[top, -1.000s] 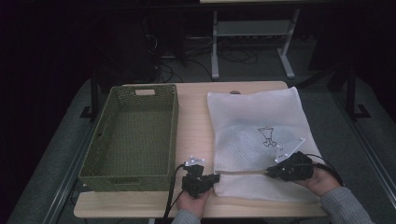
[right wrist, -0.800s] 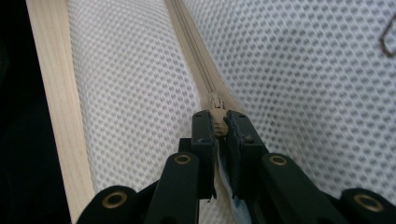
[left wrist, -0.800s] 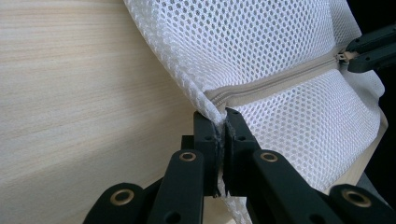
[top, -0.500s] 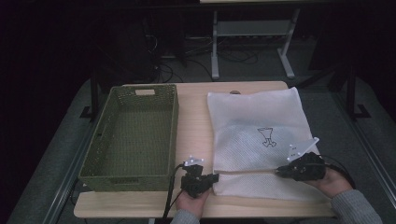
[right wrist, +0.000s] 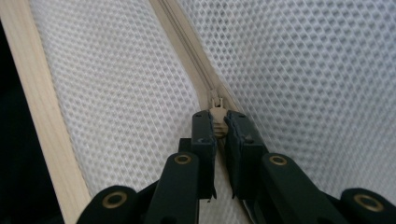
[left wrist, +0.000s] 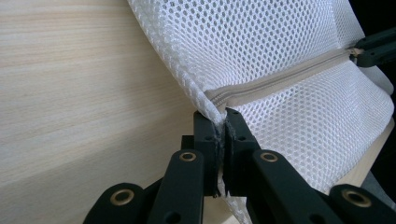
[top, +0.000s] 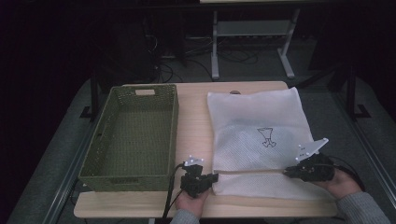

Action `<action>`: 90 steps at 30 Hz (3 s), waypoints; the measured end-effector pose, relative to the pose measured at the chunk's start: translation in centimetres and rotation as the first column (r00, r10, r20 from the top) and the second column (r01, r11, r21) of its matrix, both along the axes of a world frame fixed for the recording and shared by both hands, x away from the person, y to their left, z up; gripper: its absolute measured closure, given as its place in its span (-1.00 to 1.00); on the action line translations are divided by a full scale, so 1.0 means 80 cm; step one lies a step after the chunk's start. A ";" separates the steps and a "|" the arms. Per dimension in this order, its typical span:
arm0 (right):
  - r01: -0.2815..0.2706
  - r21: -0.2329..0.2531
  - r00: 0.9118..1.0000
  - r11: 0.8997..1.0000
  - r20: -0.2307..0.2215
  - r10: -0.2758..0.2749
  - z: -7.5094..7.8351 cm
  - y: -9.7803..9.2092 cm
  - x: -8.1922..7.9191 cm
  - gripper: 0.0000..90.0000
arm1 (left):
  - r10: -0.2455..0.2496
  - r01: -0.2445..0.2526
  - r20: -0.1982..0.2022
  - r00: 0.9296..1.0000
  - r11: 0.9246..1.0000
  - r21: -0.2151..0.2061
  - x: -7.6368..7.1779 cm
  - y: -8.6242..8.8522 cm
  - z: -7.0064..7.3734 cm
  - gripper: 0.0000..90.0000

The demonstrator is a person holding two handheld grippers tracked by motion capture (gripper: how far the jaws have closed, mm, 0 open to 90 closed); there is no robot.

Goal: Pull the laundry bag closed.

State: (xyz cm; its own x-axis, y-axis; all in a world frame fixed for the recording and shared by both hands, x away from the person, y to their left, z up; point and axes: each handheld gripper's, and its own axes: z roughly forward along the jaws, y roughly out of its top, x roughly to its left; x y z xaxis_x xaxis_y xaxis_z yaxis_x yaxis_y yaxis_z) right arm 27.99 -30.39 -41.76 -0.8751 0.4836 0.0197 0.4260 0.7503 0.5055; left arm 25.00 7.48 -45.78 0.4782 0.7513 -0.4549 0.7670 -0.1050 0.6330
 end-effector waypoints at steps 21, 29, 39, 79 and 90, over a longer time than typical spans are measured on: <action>0.135 -0.045 0.991 0.990 -0.011 -0.136 -0.010 -0.070 -0.010 0.81 | 0.000 0.000 -0.001 1.000 1.000 0.008 0.000 0.002 0.000 0.92; 0.184 -0.072 0.982 0.980 -0.020 -0.186 -0.021 -0.093 -0.011 0.81 | 0.003 -0.003 0.002 1.000 1.000 0.019 0.002 0.004 0.000 0.92; 0.228 -0.113 0.973 0.967 -0.019 -0.232 -0.025 -0.112 -0.010 0.81 | 0.007 -0.008 0.017 1.000 0.999 0.041 0.001 0.004 0.002 0.92; 0.165 0.110 0.985 0.980 0.032 -0.169 0.011 -0.038 0.011 0.13 | 0.053 -0.058 0.085 0.995 0.997 0.048 0.003 0.005 0.018 0.24; 0.138 0.114 0.989 0.984 0.036 -0.143 0.014 -0.019 0.013 0.07 | 0.049 -0.058 0.116 0.992 0.995 0.084 -0.001 0.002 0.025 0.10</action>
State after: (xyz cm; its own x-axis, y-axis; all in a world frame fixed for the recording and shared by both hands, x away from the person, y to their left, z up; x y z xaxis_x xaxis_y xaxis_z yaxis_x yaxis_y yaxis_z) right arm 29.06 -31.89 -40.68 -0.7998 0.5987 0.0434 0.4989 0.6229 0.6025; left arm 24.91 7.64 -43.82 0.4810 0.8115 -0.3319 0.6968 -0.1242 0.7064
